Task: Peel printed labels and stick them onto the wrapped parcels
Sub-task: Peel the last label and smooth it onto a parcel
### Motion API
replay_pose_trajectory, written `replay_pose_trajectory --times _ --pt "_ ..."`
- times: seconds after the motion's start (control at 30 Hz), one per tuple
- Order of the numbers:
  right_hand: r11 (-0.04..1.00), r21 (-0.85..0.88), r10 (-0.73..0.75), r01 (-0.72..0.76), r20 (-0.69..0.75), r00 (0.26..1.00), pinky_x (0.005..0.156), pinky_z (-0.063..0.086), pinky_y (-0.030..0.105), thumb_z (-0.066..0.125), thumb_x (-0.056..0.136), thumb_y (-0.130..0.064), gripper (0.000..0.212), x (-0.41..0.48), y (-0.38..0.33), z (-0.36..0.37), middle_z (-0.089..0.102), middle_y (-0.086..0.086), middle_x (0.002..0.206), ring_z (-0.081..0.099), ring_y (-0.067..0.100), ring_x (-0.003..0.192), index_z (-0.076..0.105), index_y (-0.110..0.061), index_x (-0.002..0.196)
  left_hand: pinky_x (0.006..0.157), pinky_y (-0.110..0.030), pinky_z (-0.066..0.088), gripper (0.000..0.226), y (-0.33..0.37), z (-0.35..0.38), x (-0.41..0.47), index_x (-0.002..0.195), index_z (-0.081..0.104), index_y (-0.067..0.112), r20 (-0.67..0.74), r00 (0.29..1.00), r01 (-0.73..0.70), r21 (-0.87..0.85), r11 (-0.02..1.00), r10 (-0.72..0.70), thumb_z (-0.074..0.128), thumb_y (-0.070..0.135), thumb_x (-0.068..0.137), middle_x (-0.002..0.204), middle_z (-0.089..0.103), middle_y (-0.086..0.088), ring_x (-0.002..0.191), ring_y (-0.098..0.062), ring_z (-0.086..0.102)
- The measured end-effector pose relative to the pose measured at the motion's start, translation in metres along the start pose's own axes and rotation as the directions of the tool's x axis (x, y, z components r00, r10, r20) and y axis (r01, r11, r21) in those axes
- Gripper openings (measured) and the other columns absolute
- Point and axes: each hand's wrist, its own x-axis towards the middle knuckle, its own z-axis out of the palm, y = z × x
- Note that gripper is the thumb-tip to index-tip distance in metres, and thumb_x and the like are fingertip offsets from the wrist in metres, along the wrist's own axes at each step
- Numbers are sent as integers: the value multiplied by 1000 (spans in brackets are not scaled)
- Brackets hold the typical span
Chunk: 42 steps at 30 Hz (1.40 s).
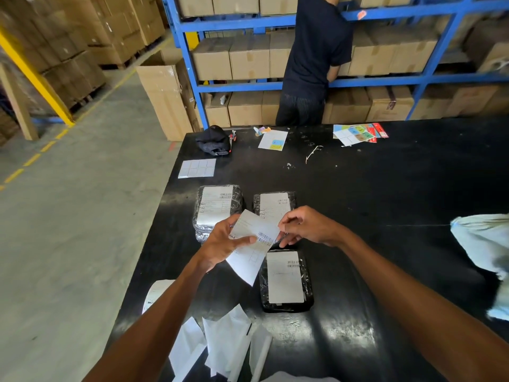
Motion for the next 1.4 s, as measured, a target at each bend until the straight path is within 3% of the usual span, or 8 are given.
replay_pose_trajectory --times 0.57,0.73,0.83,0.93,1.03,1.13,1.23,1.4 --pt "1000 -28 8 -7 52 999 96 54 61 61 101 -8 18 -1 -3 -4 79 16 101 78 30 92 66 8 107 78 -28 60 54 -11 -4 8 128 60 26 -8 1000 20 43 999 -20 83 18 80 113 75 5 103 -15 72" --pt "1000 -2 -6 6 38 999 96 50 64 61 102 -10 21 -3 -4 -1 79 16 98 78 31 90 66 10 104 77 -14 53 64 -22 5 12 123 49 24 -247 964 -34 257 966 99 89 23 73 115 61 9 104 -5 61" --pt "999 31 -35 35 9 999 96 48 67 62 101 -10 22 -3 -4 2 79 16 96 78 32 89 67 11 102 72 -16 52 41 -22 19 13 107 58 9 -347 918 -128 201 971 192 85 17 78 104 63 3 89 -7 62" --pt "996 61 -65 67 -25 998 86 53 58 62 101 -9 20 -2 -4 6 79 17 95 78 35 89 66 11 103 83 -27 54 14 -14 35 10 95 69 -1 -228 955 -189 19 982 188 76 5 85 97 73 -16 87 -15 68" --pt "992 62 -109 112 -53 993 76 52 43 63 100 -10 19 -1 -4 10 78 19 93 77 39 88 69 8 101 88 -29 57 11 -10 45 7 98 72 -3 -144 966 -222 -38 974 215 71 2 88 99 74 -22 91 -22 72" --pt "988 46 -142 146 -71 987 79 56 48 64 100 -11 19 1 -2 13 78 19 94 77 37 85 71 6 99 89 -31 58 16 -7 51 6 102 72 -9 -139 965 -235 -65 970 224 69 -2 88 99 73 -27 92 -26 72" --pt "989 27 -145 148 -83 986 82 58 52 65 99 -10 17 2 1 14 80 12 93 78 34 82 72 5 99 87 -29 59 13 -4 52 5 99 76 1 -148 961 -238 1 971 235 70 -1 88 94 77 -15 88 -18 74" --pt "988 -14 -158 157 -109 981 66 55 26 64 100 -10 18 0 -2 17 79 9 87 77 26 75 71 5 95 79 -17 55 12 0 51 1 95 79 17 -123 956 -242 189 952 267 69 10 92 89 78 4 84 -4 73"
